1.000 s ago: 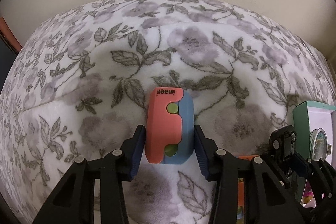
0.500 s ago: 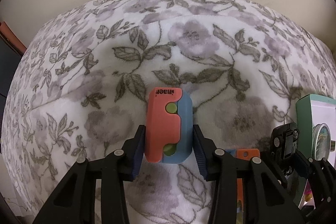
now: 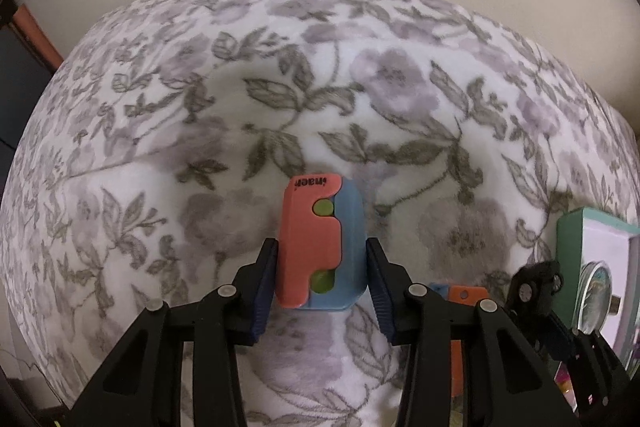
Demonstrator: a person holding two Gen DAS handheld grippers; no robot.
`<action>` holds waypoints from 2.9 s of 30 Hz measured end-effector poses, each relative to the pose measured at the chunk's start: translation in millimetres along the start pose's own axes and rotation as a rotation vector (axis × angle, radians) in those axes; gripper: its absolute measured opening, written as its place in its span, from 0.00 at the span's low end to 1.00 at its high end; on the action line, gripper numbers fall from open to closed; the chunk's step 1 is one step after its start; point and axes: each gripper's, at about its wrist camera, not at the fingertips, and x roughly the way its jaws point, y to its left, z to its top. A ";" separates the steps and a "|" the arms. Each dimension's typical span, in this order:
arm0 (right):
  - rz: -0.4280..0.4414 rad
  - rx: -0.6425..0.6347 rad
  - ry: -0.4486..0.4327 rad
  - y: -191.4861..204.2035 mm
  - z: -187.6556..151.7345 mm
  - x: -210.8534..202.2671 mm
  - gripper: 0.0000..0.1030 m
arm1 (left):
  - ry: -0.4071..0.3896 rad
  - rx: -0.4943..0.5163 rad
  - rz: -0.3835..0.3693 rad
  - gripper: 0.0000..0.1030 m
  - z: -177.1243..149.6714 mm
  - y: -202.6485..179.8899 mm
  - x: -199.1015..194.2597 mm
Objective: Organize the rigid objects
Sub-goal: 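Lift and carry the toy car and the pink-blue block toward the tray, then lower and open the right gripper to release the car while the left releases the block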
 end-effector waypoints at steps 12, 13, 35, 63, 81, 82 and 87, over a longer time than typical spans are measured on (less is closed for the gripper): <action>0.046 0.028 -0.077 -13.3 11.2 -44.0 0.34 | -0.069 -0.059 -0.036 0.24 7.7 2.6 -36.8; 0.048 0.032 -0.083 -15.3 11.4 -47.5 0.34 | -0.072 -0.052 -0.030 0.24 7.1 0.0 -37.9; 0.124 0.156 -0.172 -98.8 -1.6 -108.6 0.34 | -0.175 0.014 -0.008 0.23 -11.8 -67.4 -102.7; -0.054 0.308 -0.150 -219.9 -32.2 -133.6 0.34 | -0.123 0.252 -0.274 0.23 -72.6 -206.1 -141.6; -0.108 0.311 -0.028 -236.3 -44.1 -96.7 0.34 | 0.014 0.287 -0.347 0.23 -91.3 -238.8 -91.7; -0.109 0.310 -0.024 -236.4 -44.4 -95.9 0.34 | 0.008 0.287 -0.343 0.23 -91.2 -239.5 -90.5; -0.116 0.311 -0.003 -237.4 -46.5 -87.9 0.34 | -0.011 0.285 -0.310 0.23 -89.2 -239.5 -80.9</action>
